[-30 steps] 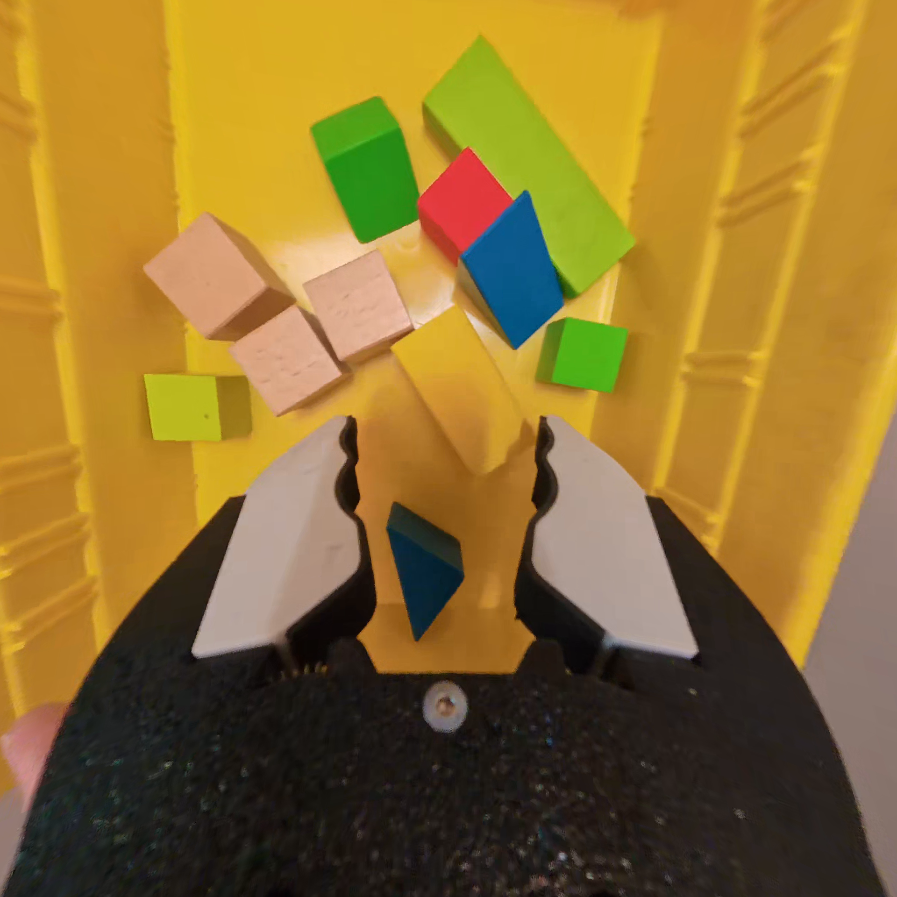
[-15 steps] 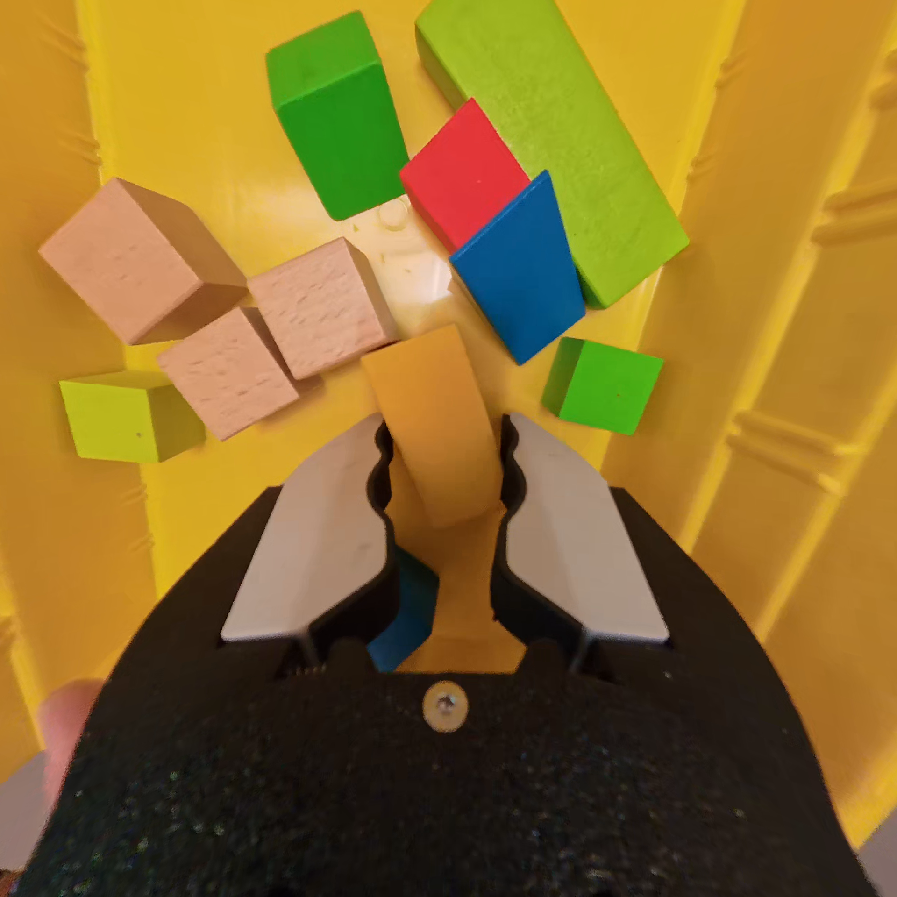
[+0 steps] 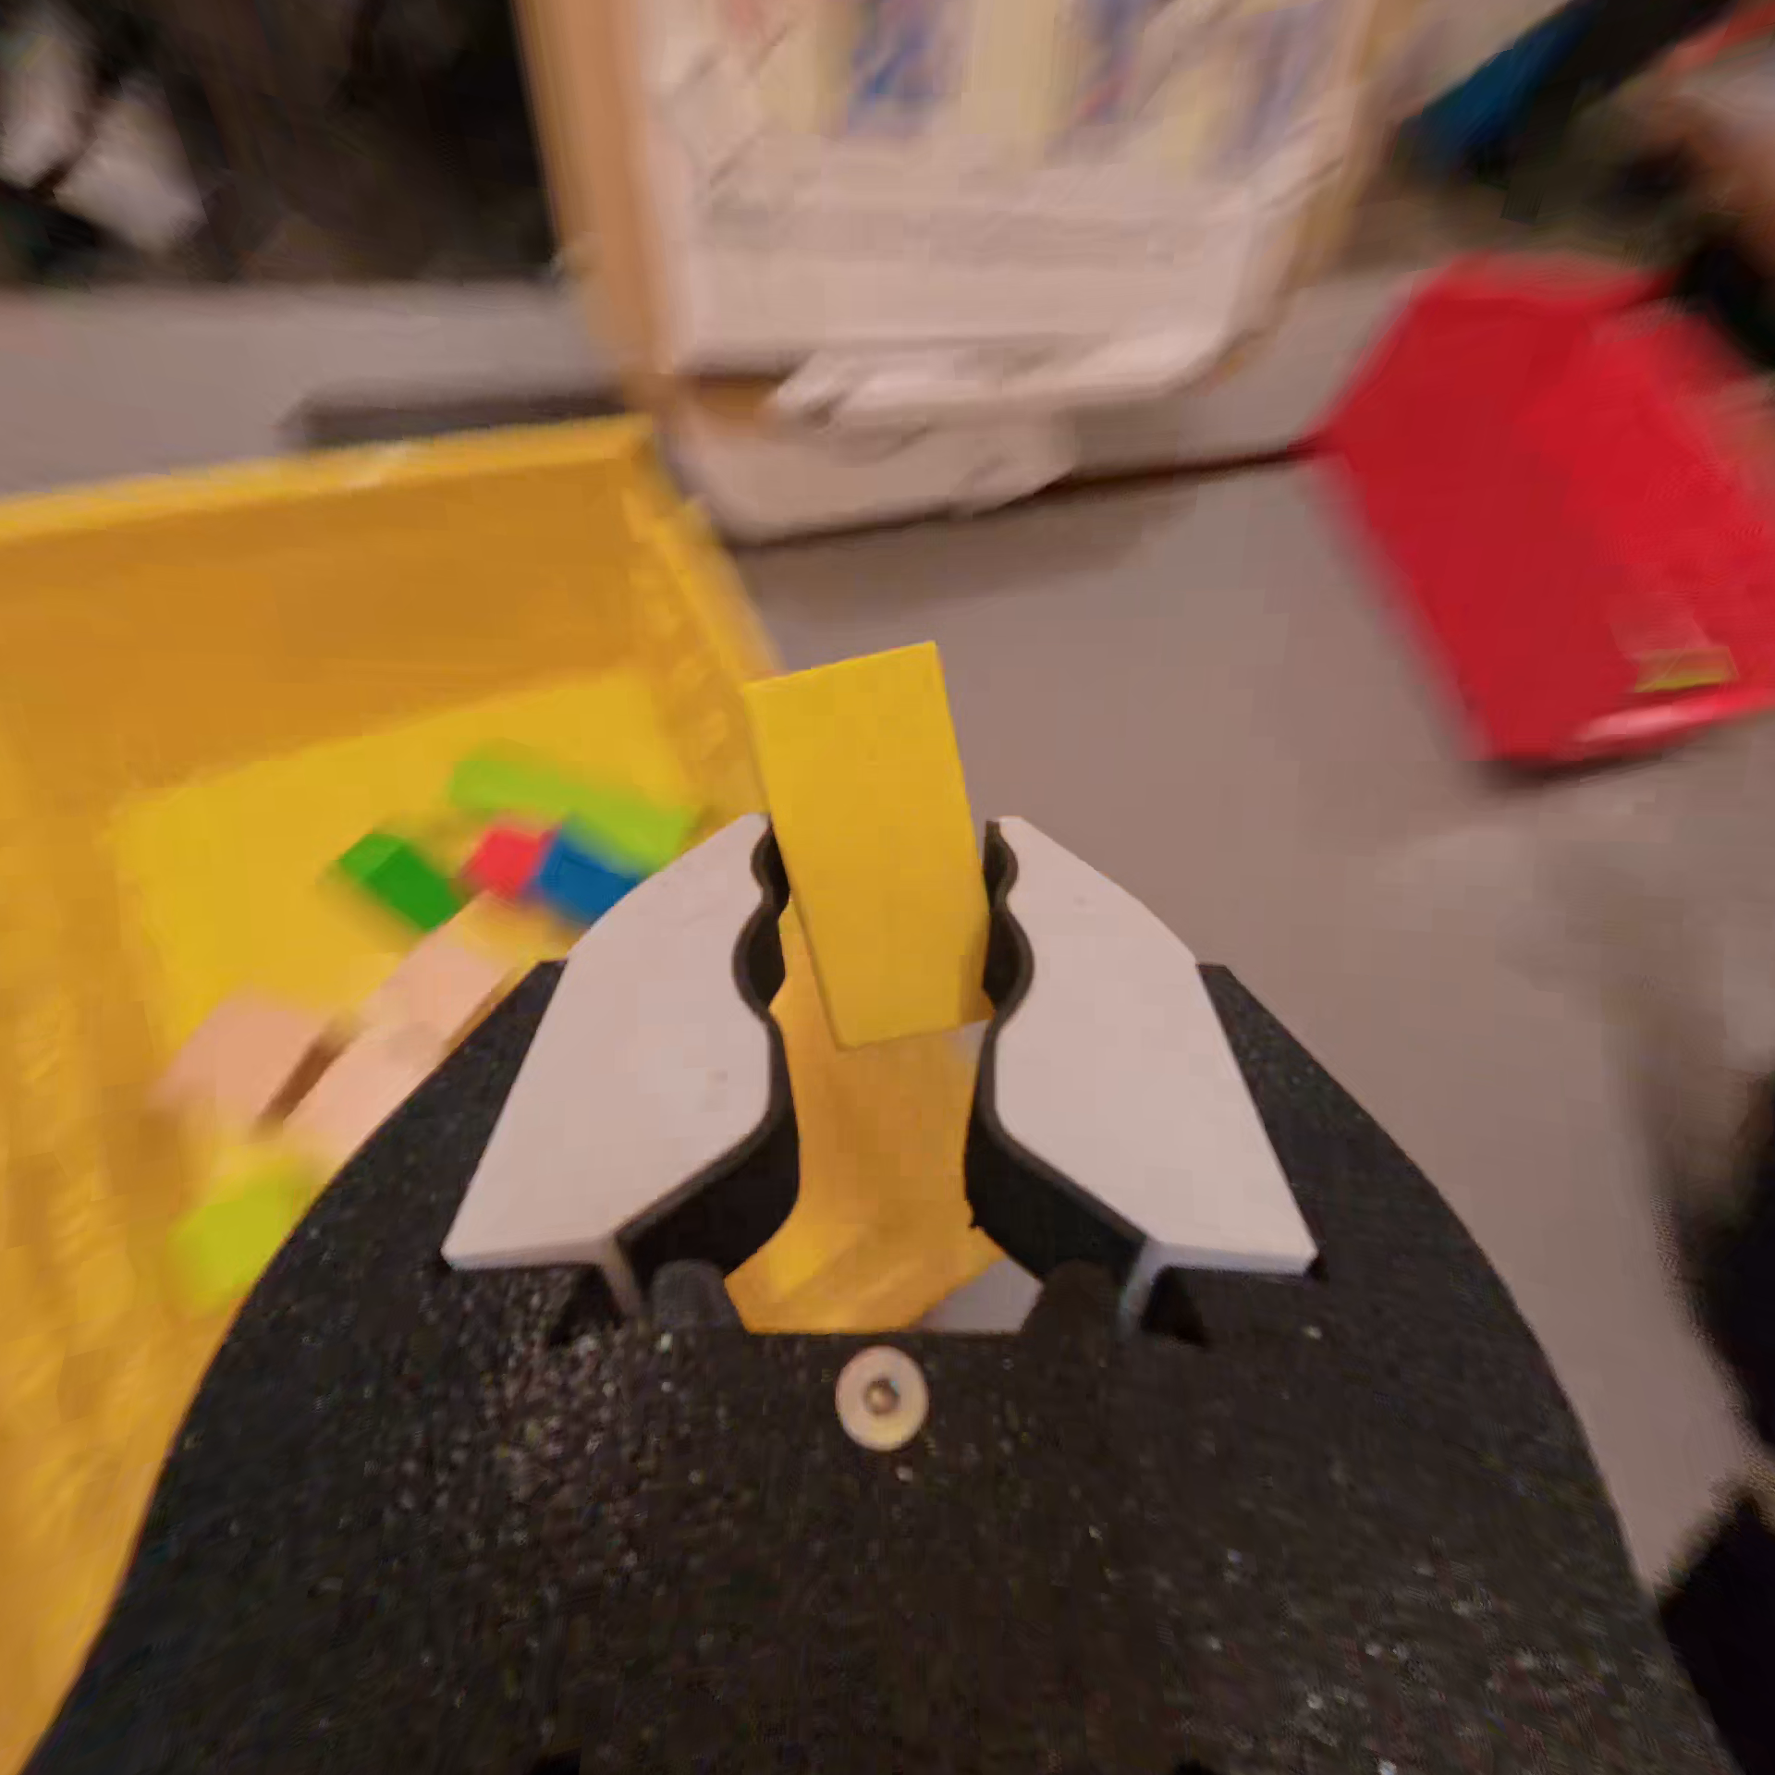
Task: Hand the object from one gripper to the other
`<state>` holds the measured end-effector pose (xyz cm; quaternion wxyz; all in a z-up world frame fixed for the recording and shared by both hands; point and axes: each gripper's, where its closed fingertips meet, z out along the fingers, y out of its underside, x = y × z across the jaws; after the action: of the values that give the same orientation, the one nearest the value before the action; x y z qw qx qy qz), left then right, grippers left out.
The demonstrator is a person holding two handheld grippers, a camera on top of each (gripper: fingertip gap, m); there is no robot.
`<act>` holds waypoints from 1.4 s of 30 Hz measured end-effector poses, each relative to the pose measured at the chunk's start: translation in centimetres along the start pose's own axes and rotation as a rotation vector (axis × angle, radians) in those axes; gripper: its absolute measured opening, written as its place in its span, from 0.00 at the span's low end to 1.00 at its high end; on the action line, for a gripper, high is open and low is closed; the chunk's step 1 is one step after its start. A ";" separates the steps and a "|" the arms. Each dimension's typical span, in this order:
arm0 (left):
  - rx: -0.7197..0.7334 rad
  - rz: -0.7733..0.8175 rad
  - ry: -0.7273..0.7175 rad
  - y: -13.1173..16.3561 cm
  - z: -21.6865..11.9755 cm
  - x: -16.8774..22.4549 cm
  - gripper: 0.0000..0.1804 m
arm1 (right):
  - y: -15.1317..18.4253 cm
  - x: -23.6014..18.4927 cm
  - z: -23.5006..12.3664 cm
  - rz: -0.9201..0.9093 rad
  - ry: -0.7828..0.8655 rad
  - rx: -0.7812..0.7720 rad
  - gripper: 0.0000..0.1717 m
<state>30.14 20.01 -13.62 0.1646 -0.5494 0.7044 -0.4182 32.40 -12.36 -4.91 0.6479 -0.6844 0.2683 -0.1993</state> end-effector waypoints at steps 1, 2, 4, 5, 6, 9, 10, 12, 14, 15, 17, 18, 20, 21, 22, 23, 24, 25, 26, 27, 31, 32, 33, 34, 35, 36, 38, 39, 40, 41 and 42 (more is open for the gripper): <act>0.101 0.024 0.156 -1.9 -0.9 2.8 0.21 | -0.4 -1.4 0.5 0.003 -0.065 0.020 0.58; 0.188 0.057 0.292 -3.4 -1.9 5.4 0.21 | -0.8 -2.7 0.9 0.003 -0.117 0.037 0.57; 0.300 0.132 0.467 -5.1 -3.5 9.0 0.21 | -1.4 -5.2 1.6 0.002 -0.219 0.058 0.57; 0.334 0.169 0.523 -5.6 -3.8 10.4 0.21 | -1.7 -6.4 1.9 0.003 -0.269 0.064 0.57; 0.357 0.202 0.583 -5.8 -4.1 11.7 0.21 | -1.9 -7.6 2.0 0.004 -0.315 0.071 0.57; 0.407 0.279 0.759 -6.0 -4.2 15.8 0.21 | -2.9 -10.3 2.2 0.020 -0.431 0.113 0.53; 0.422 0.309 0.806 -5.9 -4.1 17.0 0.21 | -3.3 -11.1 2.2 0.029 -0.466 0.134 0.51; 0.467 0.377 0.879 -5.6 -4.0 19.1 0.21 | -4.0 -12.3 1.9 0.048 -0.530 0.177 0.49; 0.518 0.440 0.930 -5.4 -3.9 20.8 0.21 | -4.3 -13.1 1.9 0.061 -0.571 0.202 0.48; 0.553 0.473 0.951 -5.3 -3.8 21.6 0.21 | -4.3 -13.4 1.9 0.059 -0.589 0.206 0.46; 0.595 0.518 1.002 -5.3 -3.7 22.8 0.21 | -4.2 -14.1 2.0 0.050 -0.629 0.209 0.42; 0.589 0.530 1.020 -5.3 -3.6 23.3 0.21 | -4.2 -14.4 2.0 0.045 -0.649 0.216 0.40; 0.579 0.575 1.061 -4.9 -3.6 24.3 0.21 | -4.3 -14.8 2.1 0.041 -0.667 0.231 0.38; 0.581 0.592 1.066 -4.7 -3.5 24.6 0.21 | -4.3 -15.0 2.2 0.033 -0.677 0.240 0.37; 0.569 0.607 1.079 -4.3 -3.5 25.0 0.21 | -4.2 -15.2 2.2 0.026 -0.685 0.245 0.37; 0.555 0.620 1.090 -4.0 -3.3 25.3 0.21 | -4.1 -15.3 2.4 0.024 -0.691 0.242 0.36; 0.549 0.629 1.087 -3.8 -3.1 25.5 0.21 | -4.0 -15.5 2.5 0.023 -0.698 0.236 0.36; 0.545 0.637 1.087 -3.7 -3.0 25.6 0.21 | -3.9 -15.6 2.6 0.022 -0.705 0.235 0.35; 0.541 0.639 1.092 -3.6 -3.0 25.8 0.21 | -3.9 -15.9 2.6 0.019 -0.717 0.239 0.34; 0.542 0.637 1.097 -3.6 -3.0 25.9 0.21 | -3.8 -16.1 2.5 0.011 -0.733 0.239 0.30; 0.535 0.634 1.075 -3.6 -2.6 25.9 0.20 | -3.4 -16.4 2.6 -0.029 -0.720 0.206 0.20; 0.525 0.629 1.057 -3.5 -2.3 25.8 0.20 | -3.2 -16.2 2.8 -0.051 -0.692 0.181 0.20; 0.522 0.616 1.033 -3.7 -1.9 25.7 0.20 | -3.0 -16.0 2.9 -0.079 -0.664 0.161 0.20; 0.525 0.595 1.002 -4.0 -1.5 25.6 0.21 | -3.0 -15.6 3.1 -0.092 -0.622 0.152 0.20; 0.527 0.579 0.982 -4.2 -1.2 25.4 0.23 | -3.3 -14.9 3.1 -0.095 -0.576 0.157 0.20; 0.521 0.567 0.970 -4.3 -1.1 25.3 0.26 | -3.6 -14.2 2.8 -0.101 -0.542 0.163 0.20; 0.489 0.550 0.899 -4.5 -0.3 24.5 0.30 | -4.1 -11.6 1.7 -0.107 -0.433 0.164 0.20; 0.479 0.556 0.857 -4.6 0.1 24.0 0.31 | -4.2 -9.4 1.0 -0.105 -0.331 0.151 0.20; 0.474 0.567 0.820 -4.6 0.4 23.6 0.30 | -3.9 -6.8 0.3 -0.112 -0.215 0.120 0.20; 0.468 0.573 0.788 -4.7 0.6 23.2 0.31 | -3.3 -3.9 -0.7 -0.123 -0.077 0.084 0.20; 0.458 0.574 0.763 -4.7 0.9 22.8 0.32 | -2.5 -0.6 -2.0 -0.129 0.072 0.041 0.20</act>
<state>25.95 -1.39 -5.30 0.1202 -0.0930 0.7268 -0.6698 30.95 -13.53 -2.20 0.6374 -0.6793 0.2429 -0.2706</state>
